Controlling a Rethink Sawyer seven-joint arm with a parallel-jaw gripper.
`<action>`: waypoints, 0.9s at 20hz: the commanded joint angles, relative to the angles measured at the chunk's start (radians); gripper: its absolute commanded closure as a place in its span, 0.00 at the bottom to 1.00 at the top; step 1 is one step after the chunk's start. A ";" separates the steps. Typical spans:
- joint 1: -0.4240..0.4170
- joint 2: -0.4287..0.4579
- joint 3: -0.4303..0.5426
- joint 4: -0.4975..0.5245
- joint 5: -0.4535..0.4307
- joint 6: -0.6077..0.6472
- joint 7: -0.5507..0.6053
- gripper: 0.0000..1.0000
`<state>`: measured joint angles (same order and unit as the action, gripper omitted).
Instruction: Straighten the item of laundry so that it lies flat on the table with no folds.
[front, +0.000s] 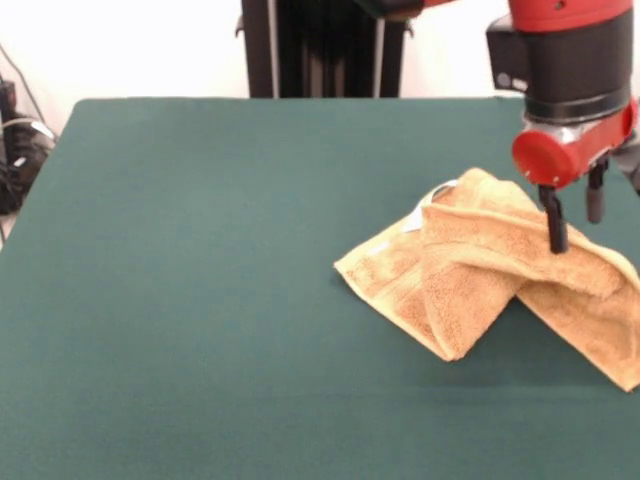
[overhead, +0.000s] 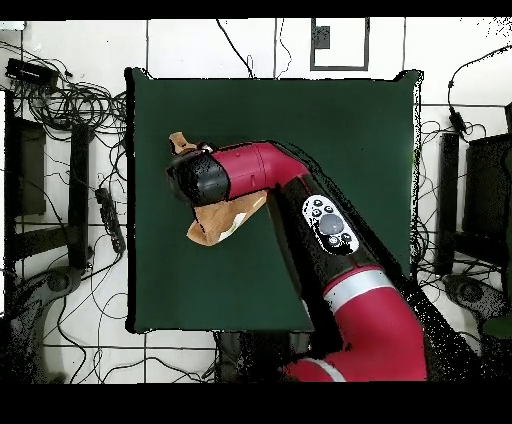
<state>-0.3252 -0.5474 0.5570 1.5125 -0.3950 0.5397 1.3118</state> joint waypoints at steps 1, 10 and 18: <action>0.060 -0.045 -0.033 -0.015 -0.041 -0.012 0.086 0.00; 0.009 -0.099 -0.020 0.002 -0.029 0.067 0.008 0.00; -0.074 -0.112 0.012 -0.088 -0.051 0.205 -0.169 0.00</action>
<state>-0.3559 -0.6773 0.5530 1.4902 -0.4020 0.5600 1.3118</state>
